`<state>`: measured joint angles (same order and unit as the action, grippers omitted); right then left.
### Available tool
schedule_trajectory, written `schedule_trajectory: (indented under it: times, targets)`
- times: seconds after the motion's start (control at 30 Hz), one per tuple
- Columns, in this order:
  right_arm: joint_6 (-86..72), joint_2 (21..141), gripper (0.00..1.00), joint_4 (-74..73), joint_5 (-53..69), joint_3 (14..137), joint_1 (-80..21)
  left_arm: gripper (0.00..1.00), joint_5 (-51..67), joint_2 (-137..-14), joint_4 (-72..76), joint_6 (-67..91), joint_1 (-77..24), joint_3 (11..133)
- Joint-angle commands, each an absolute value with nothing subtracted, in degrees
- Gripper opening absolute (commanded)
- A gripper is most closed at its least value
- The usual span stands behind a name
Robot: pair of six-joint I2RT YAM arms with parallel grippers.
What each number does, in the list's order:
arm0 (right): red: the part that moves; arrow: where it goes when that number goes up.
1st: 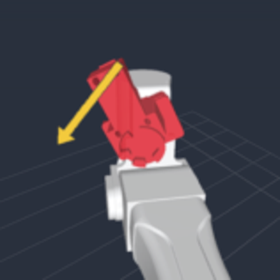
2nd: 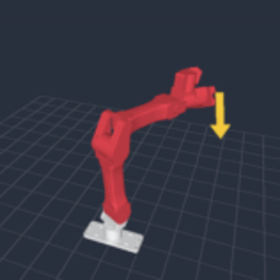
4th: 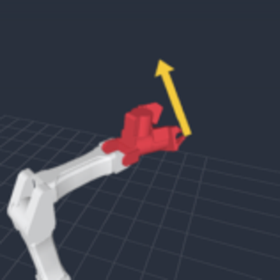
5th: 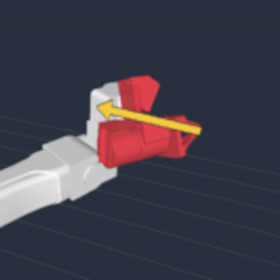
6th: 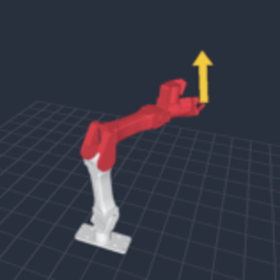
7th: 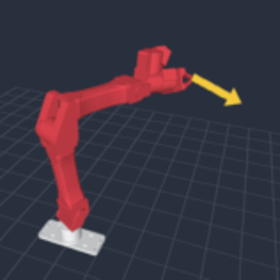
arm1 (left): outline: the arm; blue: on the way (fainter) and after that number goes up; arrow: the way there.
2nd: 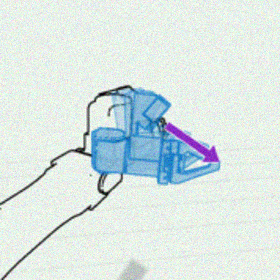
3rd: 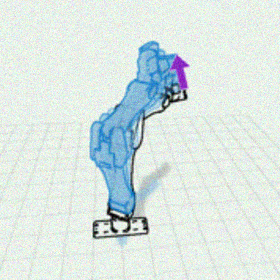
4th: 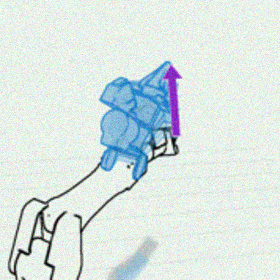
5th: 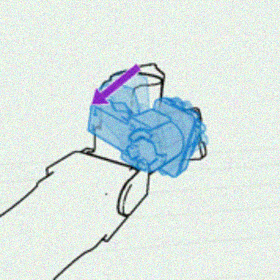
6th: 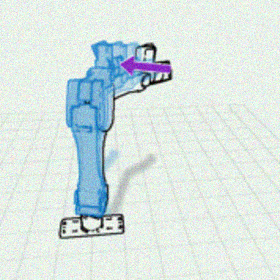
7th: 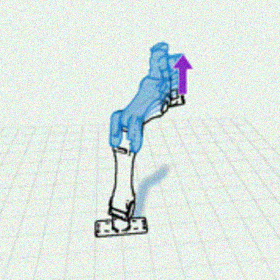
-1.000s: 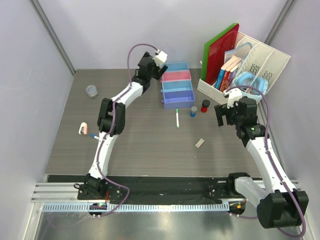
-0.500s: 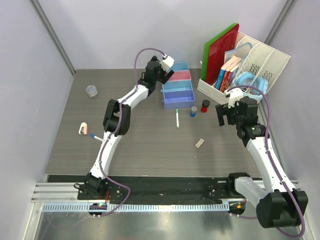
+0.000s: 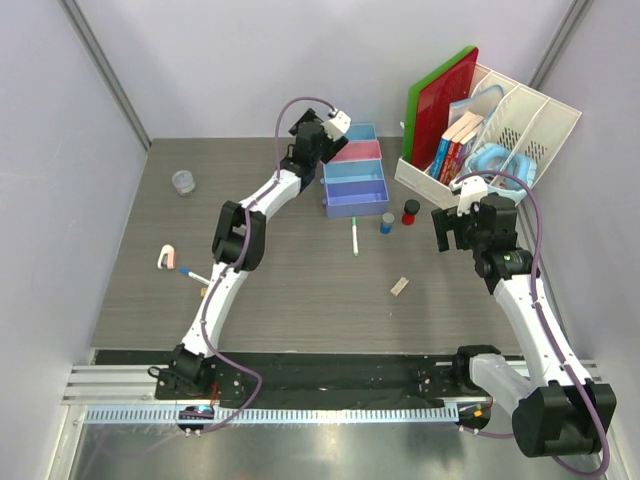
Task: Sort the stationery into containers
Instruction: Move the storage box to the center of the board.
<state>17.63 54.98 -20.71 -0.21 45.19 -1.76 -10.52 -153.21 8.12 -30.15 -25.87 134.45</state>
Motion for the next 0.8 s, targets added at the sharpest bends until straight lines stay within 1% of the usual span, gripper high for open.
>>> schedule_trajectory:
  times: [0.0,0.23,0.47,0.77]
  targets:
    - [16.8,53.4,1.0,-19.6,1.4,46.8,-1.6,1.0,-16.1,-153.1,5.5,-33.0,-25.2,132.0]
    - [16.6,52.8,1.0,-20.0,2.0,46.8,-1.6,1.0,-16.3,-146.7,4.3,-33.0,-25.2,121.7]
    - [16.3,52.9,0.99,-20.3,3.2,47.5,-1.6,1.0,-16.3,-141.2,0.2,-32.5,-25.2,114.9]
    - [16.3,52.7,0.99,-20.7,6.5,47.0,-1.6,0.94,-18.7,-135.4,-9.1,-30.2,-25.2,109.5]
